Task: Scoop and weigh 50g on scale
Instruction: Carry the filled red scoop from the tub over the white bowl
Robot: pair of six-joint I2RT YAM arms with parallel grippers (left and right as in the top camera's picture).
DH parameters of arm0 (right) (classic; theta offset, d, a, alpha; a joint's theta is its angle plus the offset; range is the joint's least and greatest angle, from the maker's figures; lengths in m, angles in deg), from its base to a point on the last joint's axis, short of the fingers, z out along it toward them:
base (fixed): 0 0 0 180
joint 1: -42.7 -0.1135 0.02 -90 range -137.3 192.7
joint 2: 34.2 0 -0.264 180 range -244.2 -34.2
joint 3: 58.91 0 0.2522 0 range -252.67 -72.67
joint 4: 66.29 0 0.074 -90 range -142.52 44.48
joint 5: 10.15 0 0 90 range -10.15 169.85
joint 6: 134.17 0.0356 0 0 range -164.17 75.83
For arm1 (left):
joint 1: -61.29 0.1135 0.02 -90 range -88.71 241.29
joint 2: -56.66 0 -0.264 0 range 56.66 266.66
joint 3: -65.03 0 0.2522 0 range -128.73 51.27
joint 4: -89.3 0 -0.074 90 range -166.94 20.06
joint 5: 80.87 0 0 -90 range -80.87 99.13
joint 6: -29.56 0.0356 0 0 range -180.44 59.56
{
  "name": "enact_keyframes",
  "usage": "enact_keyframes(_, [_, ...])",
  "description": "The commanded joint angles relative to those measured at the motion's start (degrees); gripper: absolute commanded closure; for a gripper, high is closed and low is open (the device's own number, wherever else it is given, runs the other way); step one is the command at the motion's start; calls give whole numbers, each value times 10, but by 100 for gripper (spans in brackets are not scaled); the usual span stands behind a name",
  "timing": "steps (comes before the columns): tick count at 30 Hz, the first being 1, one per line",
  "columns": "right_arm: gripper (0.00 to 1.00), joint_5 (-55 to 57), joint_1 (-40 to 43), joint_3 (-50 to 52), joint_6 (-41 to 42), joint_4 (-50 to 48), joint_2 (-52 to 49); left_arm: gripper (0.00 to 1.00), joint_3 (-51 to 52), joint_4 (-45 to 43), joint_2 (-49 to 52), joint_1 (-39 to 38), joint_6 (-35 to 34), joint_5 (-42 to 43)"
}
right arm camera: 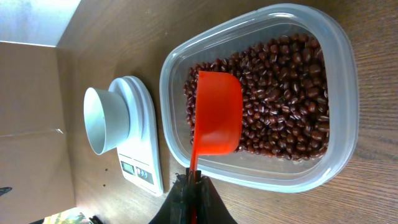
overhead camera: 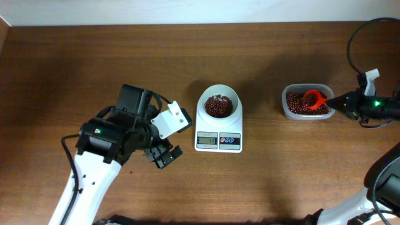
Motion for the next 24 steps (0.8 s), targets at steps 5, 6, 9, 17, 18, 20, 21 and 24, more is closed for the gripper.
enact_keyframes(5, [96,-51,27,-3,-32,7,-5,1,-5,-1,-2,3,9,-2])
enact_keyframes(6, [96,-51,27,-3,-32,13,-5,1,-5,-1,-2,3,9,-2])
enact_keyframes(9, [96,-60,27,-3,-32,23,-5,1,-5,-1,-2,3,9,-2])
enact_keyframes(17, [96,2,26,-3,-32,13,-5,1,-5,-1,-2,3,9,-2])
enact_keyframes(18, [96,-27,26,-3,-57,21,-4,1,-5,-1,-2,3,9,-2])
enact_keyframes(20, [96,-27,27,-3,-48,22,-4,1,-5,-1,-2,3,9,-2])
enact_keyframes(21, [96,-38,27,-3,-49,25,-4,1,-5,-1,-2,3,9,-2])
enact_keyframes(24, [96,-94,27,-3,-49,42,-4,1,-5,-1,-2,3,9,-2])
